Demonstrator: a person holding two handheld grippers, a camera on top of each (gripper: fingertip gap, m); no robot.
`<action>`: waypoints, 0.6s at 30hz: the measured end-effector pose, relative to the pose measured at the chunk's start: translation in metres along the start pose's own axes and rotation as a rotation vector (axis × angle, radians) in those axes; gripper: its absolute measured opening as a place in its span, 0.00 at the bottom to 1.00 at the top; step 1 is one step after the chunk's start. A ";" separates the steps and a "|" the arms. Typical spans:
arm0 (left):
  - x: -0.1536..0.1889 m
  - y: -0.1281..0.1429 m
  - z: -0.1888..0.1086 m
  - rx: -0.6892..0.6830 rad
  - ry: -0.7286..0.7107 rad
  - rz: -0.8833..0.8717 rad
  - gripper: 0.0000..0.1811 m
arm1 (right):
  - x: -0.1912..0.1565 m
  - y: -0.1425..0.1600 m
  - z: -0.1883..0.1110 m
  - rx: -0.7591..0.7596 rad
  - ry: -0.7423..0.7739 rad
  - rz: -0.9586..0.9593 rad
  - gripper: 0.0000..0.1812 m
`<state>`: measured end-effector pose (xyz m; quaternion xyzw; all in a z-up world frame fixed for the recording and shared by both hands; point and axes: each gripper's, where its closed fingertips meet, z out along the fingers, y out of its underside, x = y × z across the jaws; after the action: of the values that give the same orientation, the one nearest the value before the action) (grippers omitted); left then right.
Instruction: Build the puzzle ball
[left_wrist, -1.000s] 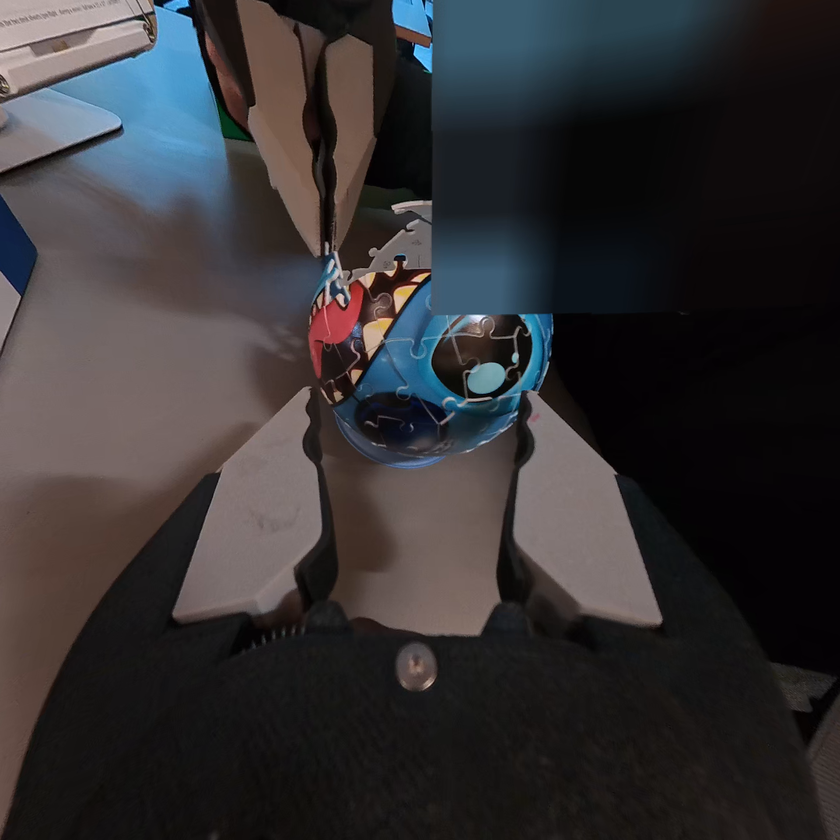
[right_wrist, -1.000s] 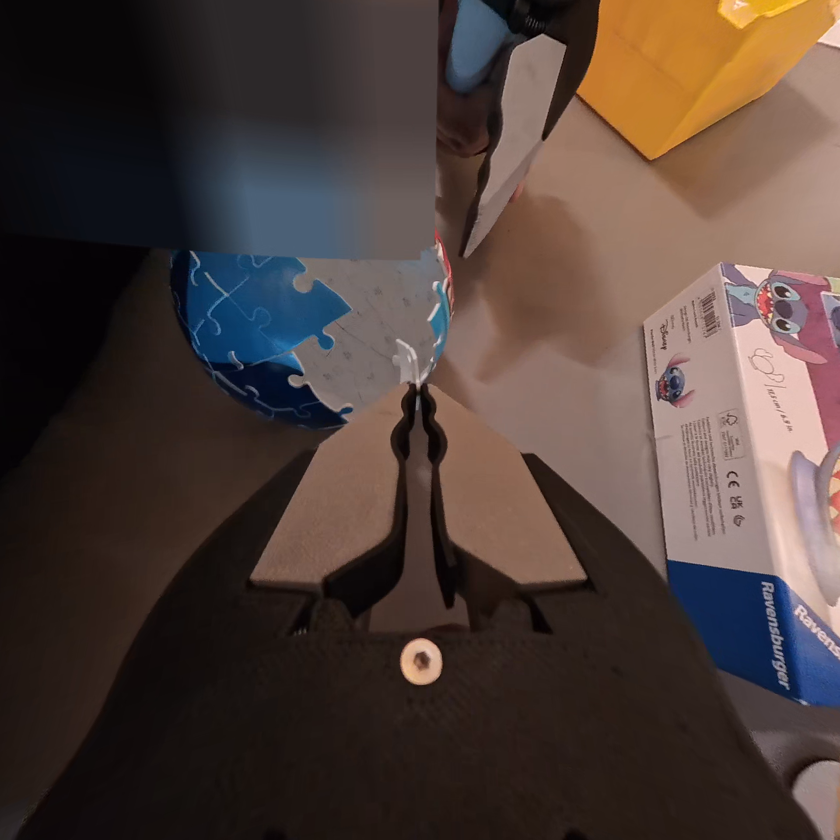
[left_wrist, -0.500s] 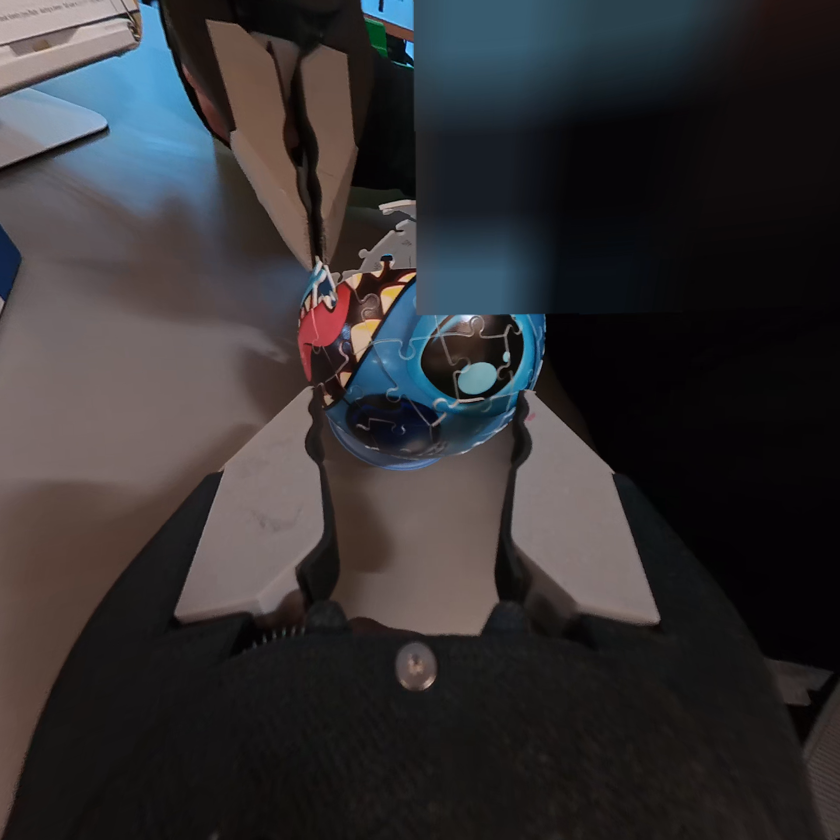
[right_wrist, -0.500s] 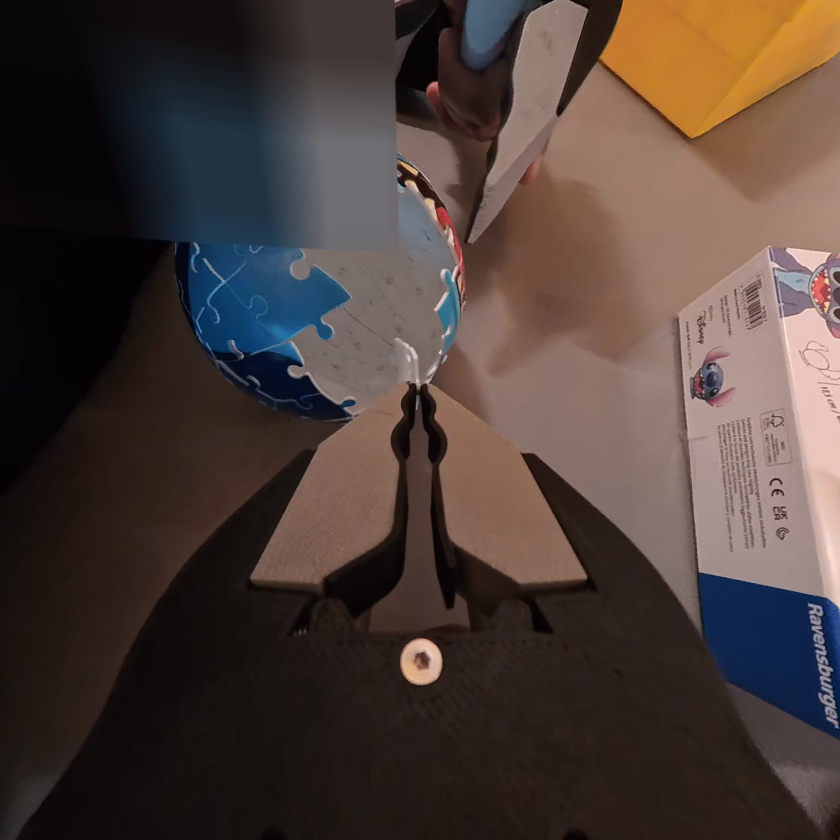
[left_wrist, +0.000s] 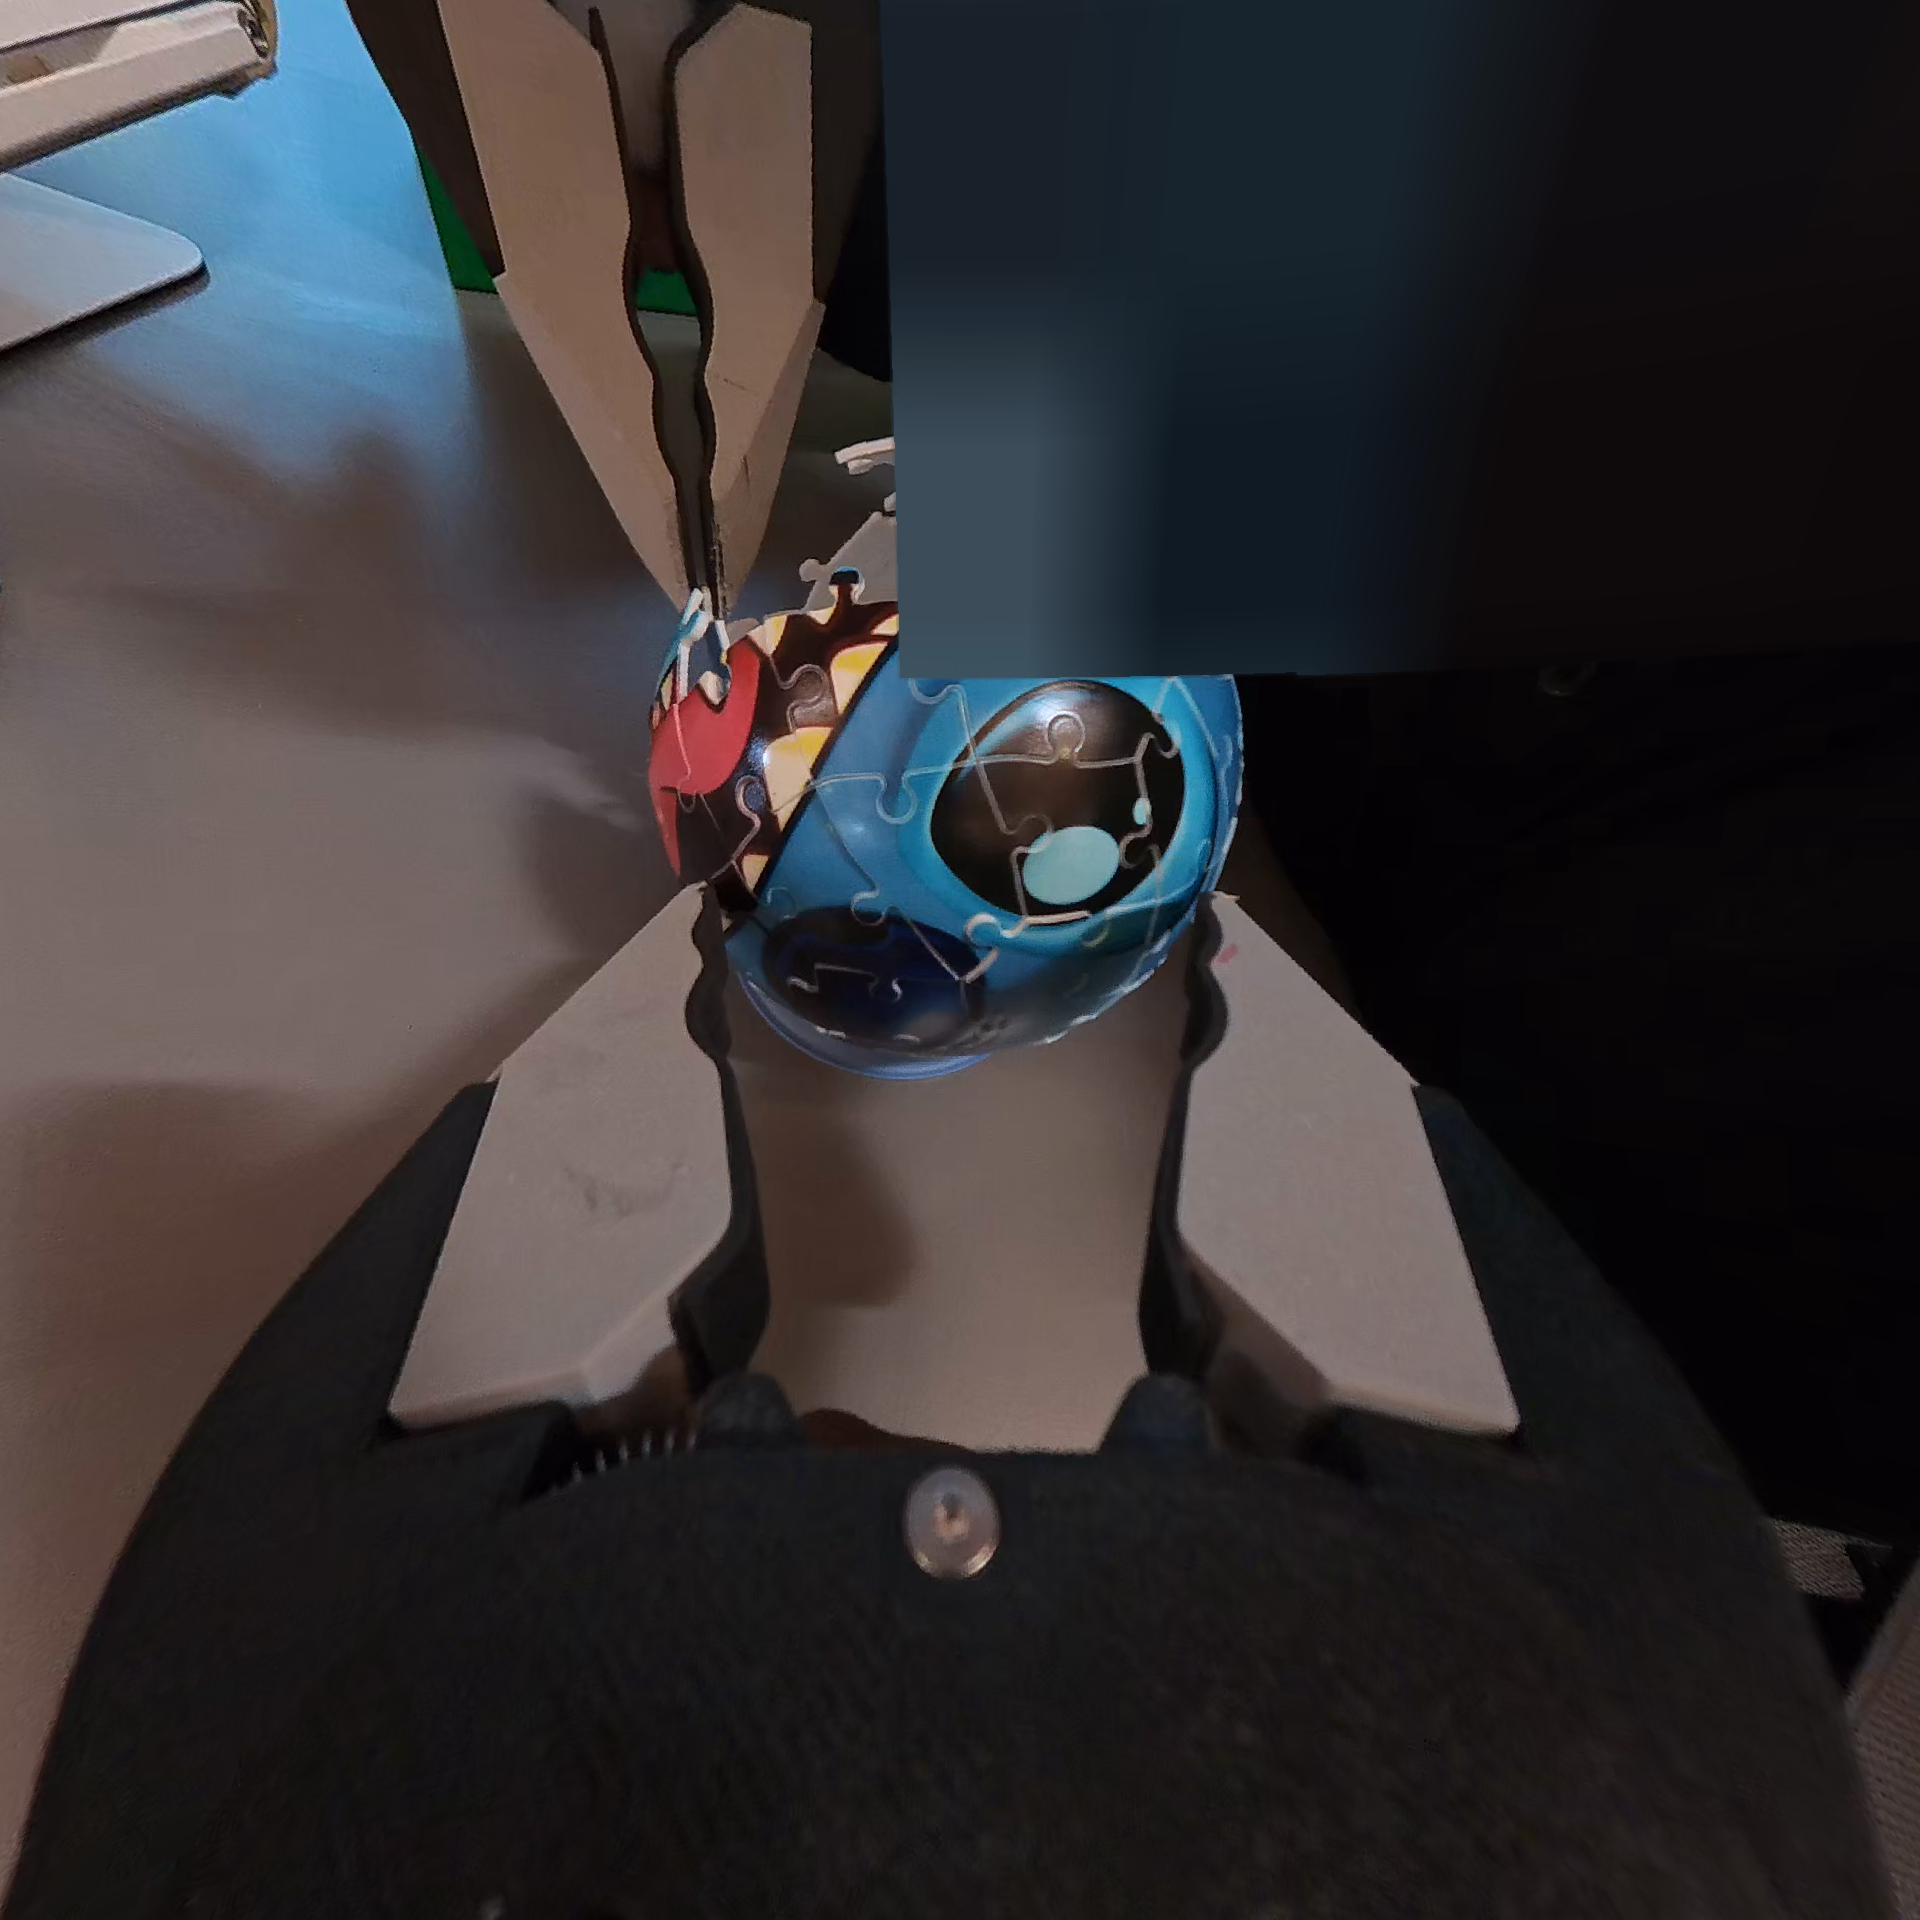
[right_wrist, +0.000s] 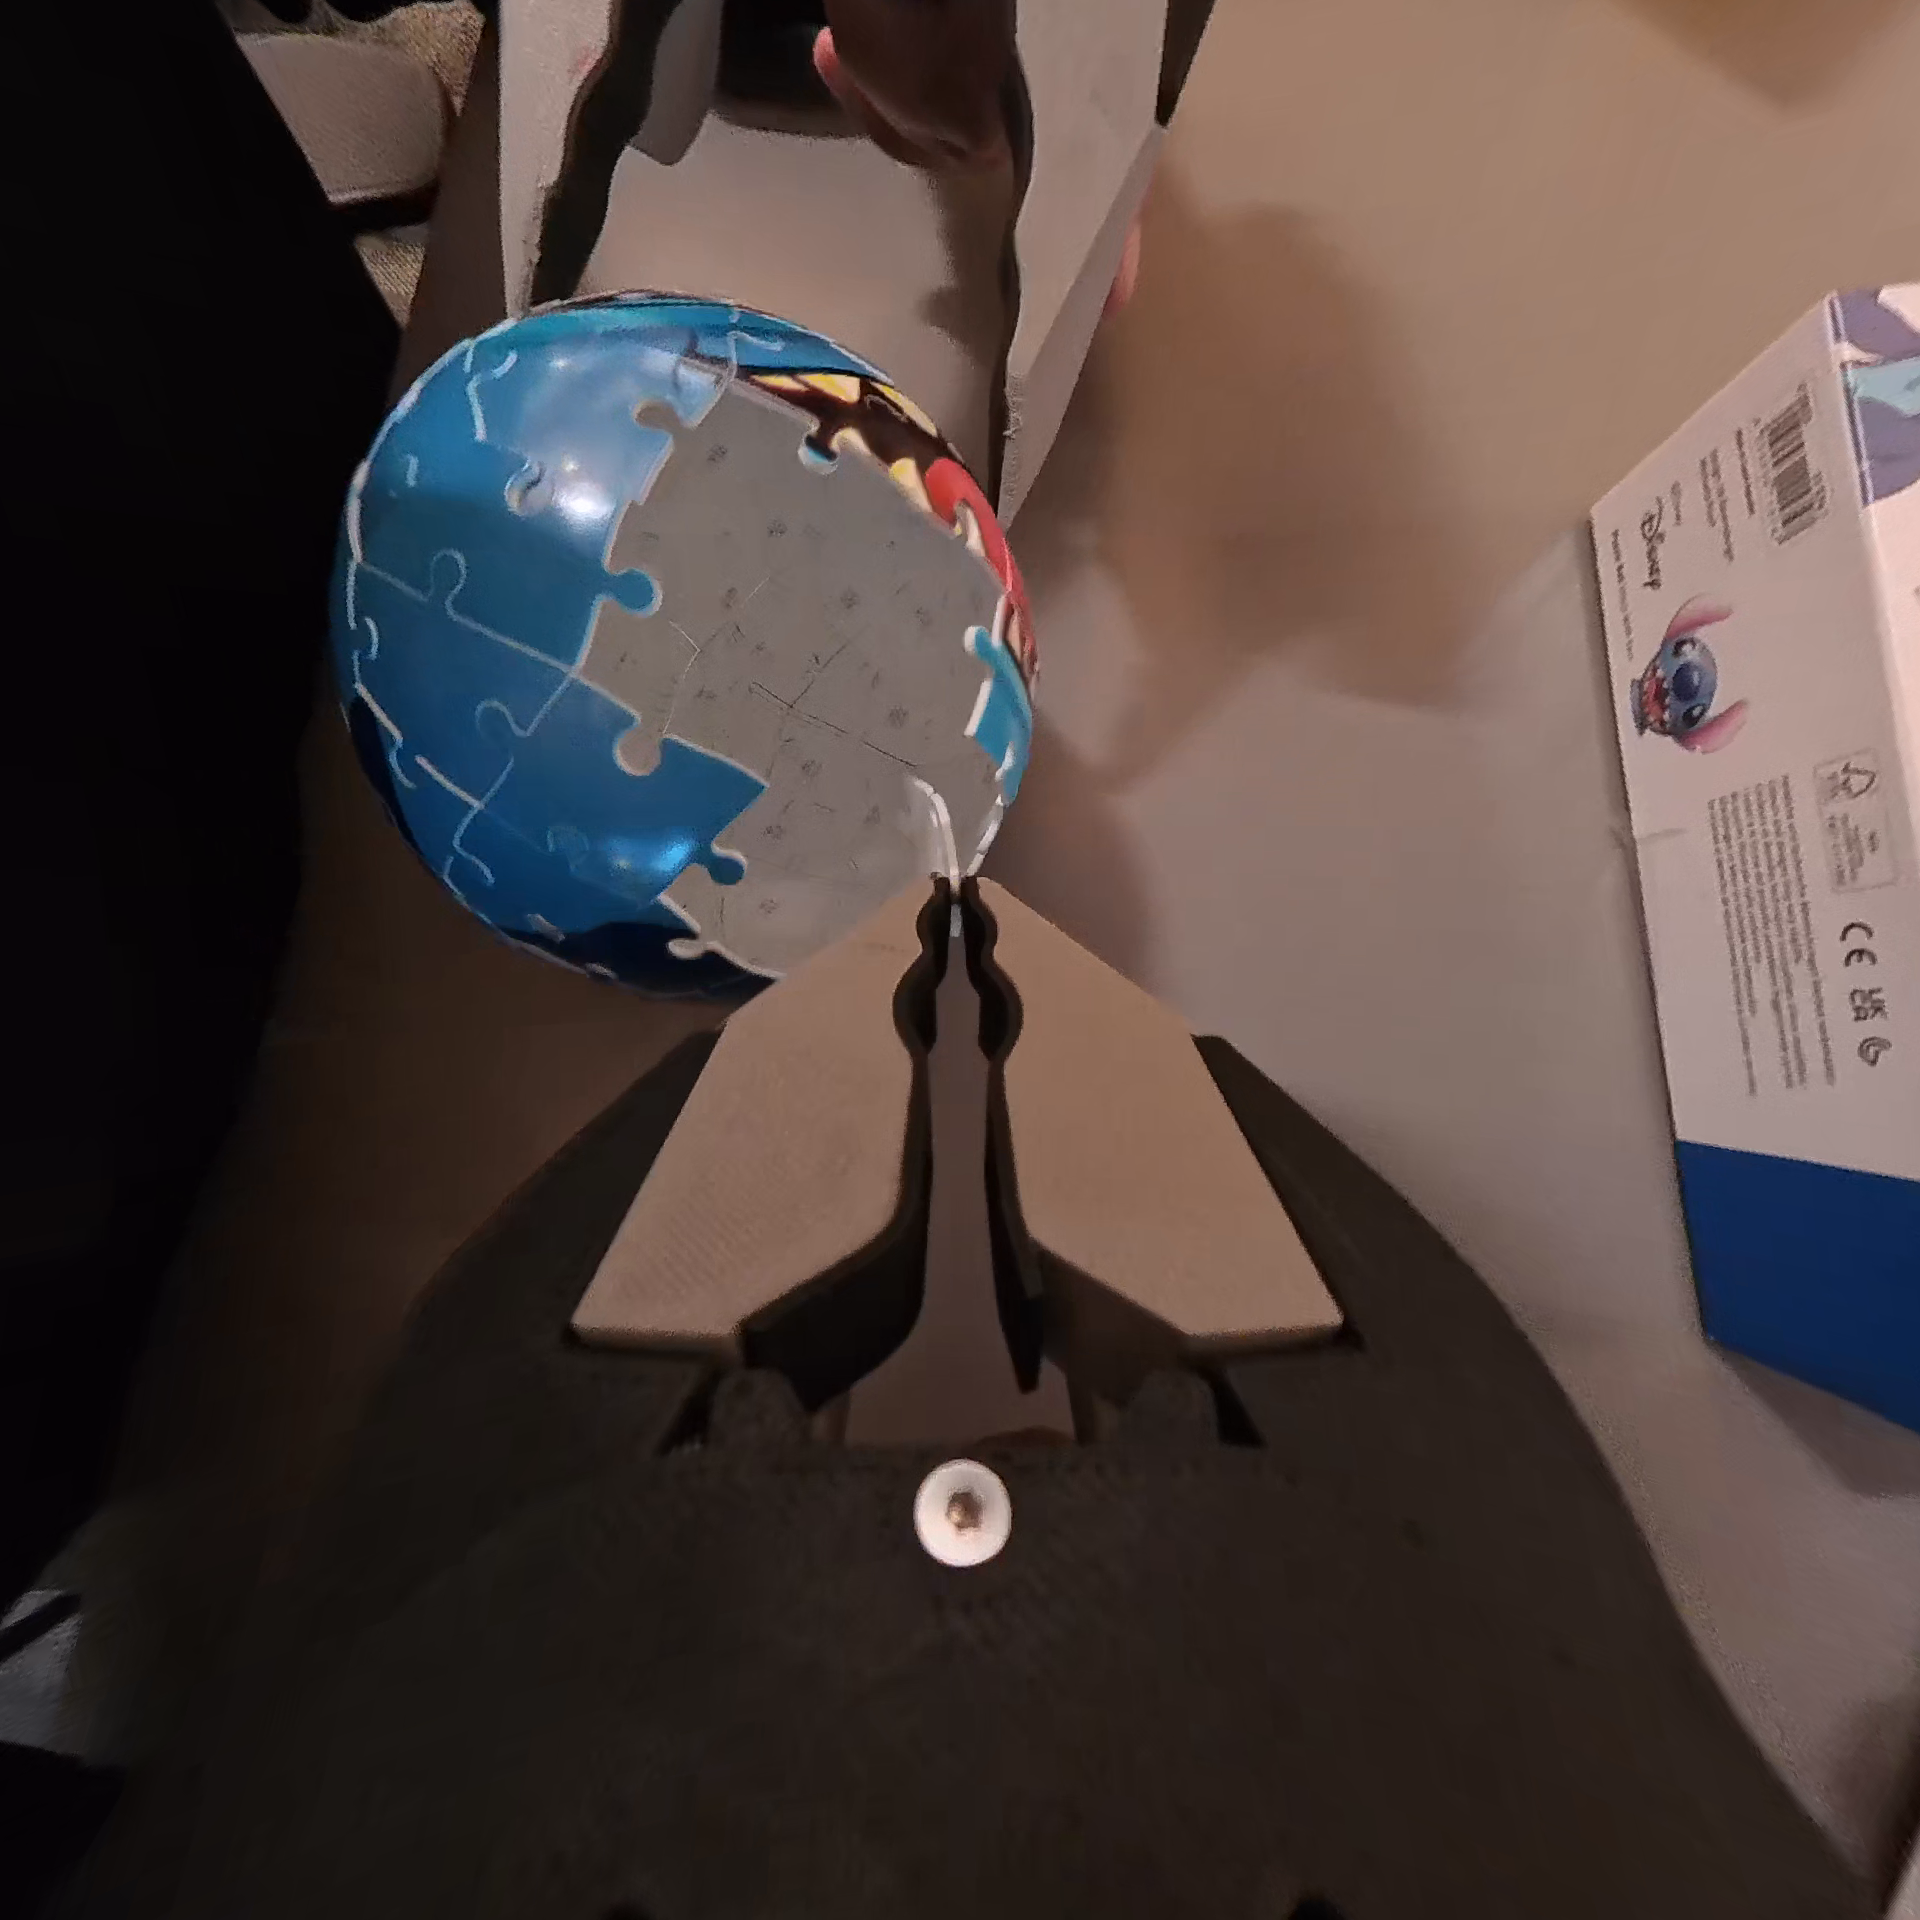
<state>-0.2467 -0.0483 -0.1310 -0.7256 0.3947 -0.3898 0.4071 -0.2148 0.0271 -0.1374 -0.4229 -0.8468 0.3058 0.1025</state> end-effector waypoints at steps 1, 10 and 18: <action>0.000 0.000 0.000 -0.002 -0.001 0.002 0.48 | 0.000 0.000 0.000 -0.007 -0.003 0.025 0.00; 0.001 0.001 0.000 -0.010 -0.006 0.011 0.48 | 0.000 -0.001 -0.001 -0.066 -0.018 0.097 0.00; 0.001 0.001 0.000 -0.015 -0.012 0.018 0.48 | 0.004 -0.001 -0.011 -0.008 -0.023 -0.003 0.00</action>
<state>-0.2466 -0.0501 -0.1317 -0.7275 0.4017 -0.3789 0.4072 -0.2136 0.0342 -0.1284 -0.4186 -0.8498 0.3070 0.0914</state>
